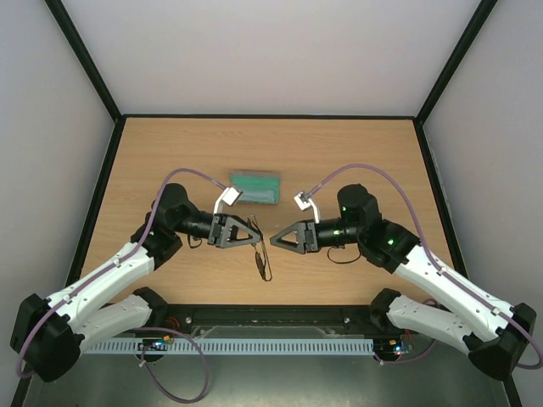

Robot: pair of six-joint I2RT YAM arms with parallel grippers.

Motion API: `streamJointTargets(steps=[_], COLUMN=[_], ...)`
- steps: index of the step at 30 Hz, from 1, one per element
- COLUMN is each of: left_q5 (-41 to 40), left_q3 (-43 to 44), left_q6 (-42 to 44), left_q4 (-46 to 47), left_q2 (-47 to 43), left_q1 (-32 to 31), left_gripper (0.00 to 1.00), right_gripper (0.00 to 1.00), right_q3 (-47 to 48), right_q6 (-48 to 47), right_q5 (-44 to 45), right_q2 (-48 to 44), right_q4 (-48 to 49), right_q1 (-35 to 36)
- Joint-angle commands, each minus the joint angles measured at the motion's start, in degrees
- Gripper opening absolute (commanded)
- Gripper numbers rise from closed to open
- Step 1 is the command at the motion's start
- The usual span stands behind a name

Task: Organize the sunglasses
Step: Adjust the sunglasses case at the center of the board.

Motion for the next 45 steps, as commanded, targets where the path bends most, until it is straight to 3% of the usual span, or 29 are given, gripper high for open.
streamJointTargets(steps=[1, 15, 28, 32, 40, 45], left_q5=[1.5, 1.2, 0.9, 0.7, -1.0, -4.7], left_q3=[-0.3, -0.4, -0.1, 0.1, 2.5, 5.8], left_q6=[-0.3, -0.2, -0.1, -0.1, 2.8, 3.2], left_q4=[2.3, 2.9, 3.5, 3.6, -1.5, -7.7], left_q2=[-0.1, 0.9, 2.3, 2.7, 2.3, -0.9], left_q1=[-0.4, -0.5, -0.4, -0.4, 1.5, 9.4], left_gripper=[0.63, 0.63, 0.64, 0.68, 0.84, 0.90], right_gripper=[0.43, 0.34, 0.13, 0.02, 0.01, 0.01], right_q3=[0.7, 2.4, 2.6, 2.5, 1.3, -0.5], right_q6=[0.0, 0.3, -0.3, -0.3, -0.3, 0.8], right_q5=[-0.7, 1.6, 1.9, 1.9, 6.3, 14.6], right_q2=[1.4, 5.4, 6.6, 6.7, 5.5, 2.2], right_q4=[1.7, 4.1, 4.5, 4.8, 3.2, -0.2], right_q1=[1.8, 5.9, 6.3, 6.3, 6.2, 6.2])
